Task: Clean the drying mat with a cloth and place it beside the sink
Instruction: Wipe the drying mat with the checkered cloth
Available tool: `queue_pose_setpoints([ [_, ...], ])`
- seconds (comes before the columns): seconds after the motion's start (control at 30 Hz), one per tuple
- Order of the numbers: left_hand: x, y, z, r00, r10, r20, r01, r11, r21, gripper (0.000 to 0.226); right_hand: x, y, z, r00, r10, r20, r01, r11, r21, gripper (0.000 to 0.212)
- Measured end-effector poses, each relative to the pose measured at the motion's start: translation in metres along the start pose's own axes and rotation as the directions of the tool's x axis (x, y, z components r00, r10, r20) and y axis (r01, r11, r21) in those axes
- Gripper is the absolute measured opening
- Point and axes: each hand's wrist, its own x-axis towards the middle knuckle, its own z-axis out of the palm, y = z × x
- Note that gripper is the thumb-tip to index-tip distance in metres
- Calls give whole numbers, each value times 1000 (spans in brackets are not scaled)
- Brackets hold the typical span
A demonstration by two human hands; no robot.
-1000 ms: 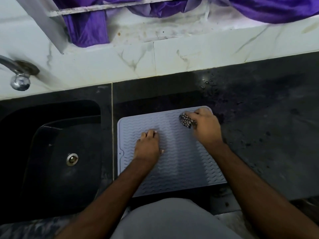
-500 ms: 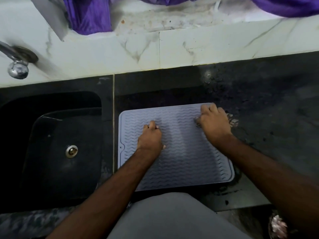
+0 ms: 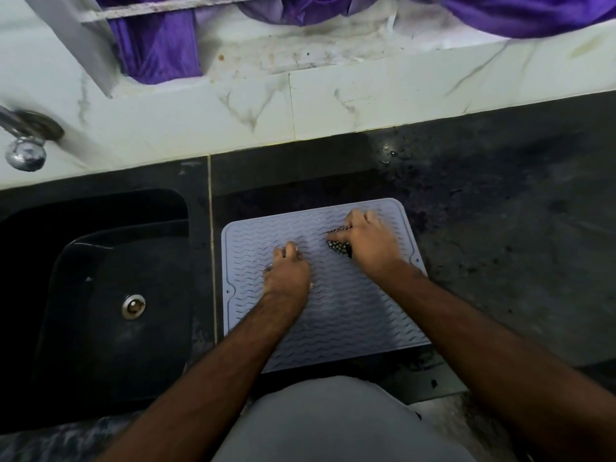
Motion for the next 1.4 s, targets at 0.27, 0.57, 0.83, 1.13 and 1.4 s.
queue_pose_setpoints([
  [0.27, 2, -3, 0, 1000, 5, 1, -5, 999, -43, 79, -8, 31, -13, 977, 202, -64, -212, 917, -339, 28],
  [0.57, -5, 6, -4, 1000, 4, 25, -5, 998, 58, 64, -21, 28, -33, 995, 92, -35, -95, 992, -82, 33],
  [0.83, -8, 7, -7, 999, -15, 34, 14, 999, 48, 65, -2, -3, 6, 999, -27, 34, 30, 996, -86, 41],
  [1.13, -6, 6, -8, 999, -15, 40, 14, 1000, 27, 70, -13, 13, -12, 967, 251, -32, -244, 892, -381, 28],
  [1.4, -7, 8, -5, 1000, 1, 28, -3, 996, 86, 61, -22, 38, -36, 955, 289, 60, -277, 947, -163, 29],
])
